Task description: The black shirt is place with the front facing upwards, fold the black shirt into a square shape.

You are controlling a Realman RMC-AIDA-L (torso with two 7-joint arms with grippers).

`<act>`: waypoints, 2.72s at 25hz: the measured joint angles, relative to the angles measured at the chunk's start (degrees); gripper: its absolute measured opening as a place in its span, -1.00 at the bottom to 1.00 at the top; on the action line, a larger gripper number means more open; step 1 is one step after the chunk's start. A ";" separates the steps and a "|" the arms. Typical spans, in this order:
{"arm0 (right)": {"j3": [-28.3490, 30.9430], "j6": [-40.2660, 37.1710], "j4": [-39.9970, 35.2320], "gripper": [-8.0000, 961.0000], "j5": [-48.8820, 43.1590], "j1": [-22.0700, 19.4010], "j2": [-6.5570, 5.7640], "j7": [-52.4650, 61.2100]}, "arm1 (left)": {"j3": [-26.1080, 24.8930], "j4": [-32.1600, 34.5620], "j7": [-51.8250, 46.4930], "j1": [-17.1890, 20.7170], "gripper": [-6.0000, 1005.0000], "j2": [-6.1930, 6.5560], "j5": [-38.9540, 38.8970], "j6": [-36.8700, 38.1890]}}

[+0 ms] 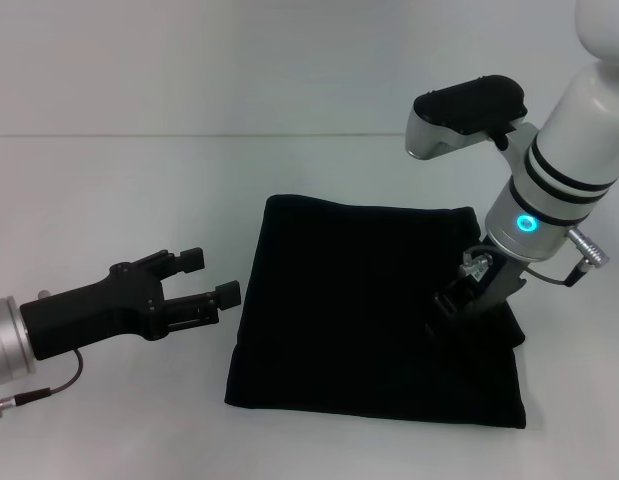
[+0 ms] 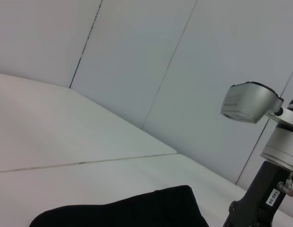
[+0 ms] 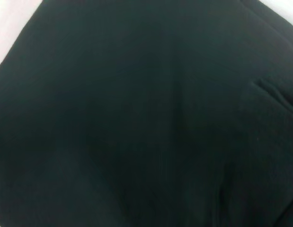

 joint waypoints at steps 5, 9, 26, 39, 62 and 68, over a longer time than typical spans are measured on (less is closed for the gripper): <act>-0.01 -0.17 -0.22 0.06 0.21 0.02 0.06 0.00 | 0.00 0.00 0.00 -0.04 0.88 0.00 0.00 0.00; -0.41 -0.49 -0.22 0.04 0.23 0.06 0.09 -0.12 | 0.00 0.00 0.00 0.06 0.88 0.00 0.00 0.00; -1.19 -2.56 -0.98 -0.86 0.12 0.06 -0.05 -0.44 | -0.15 0.00 0.00 -0.28 0.88 0.00 0.01 0.00; 7.55 -4.60 -7.06 -0.94 3.08 -6.54 -0.18 -0.12 | -0.30 0.00 0.00 -0.37 0.88 0.05 -0.03 -0.07; 24.76 -0.57 -9.29 -0.94 22.16 -24.71 -2.67 -9.05 | -1.67 -0.27 -0.25 -1.72 0.88 -0.69 -0.08 -1.44; 27.64 1.51 -5.91 -0.94 26.39 -28.12 -2.72 -12.72 | -1.67 -1.78 -0.58 -2.18 0.88 -0.71 -0.13 -1.02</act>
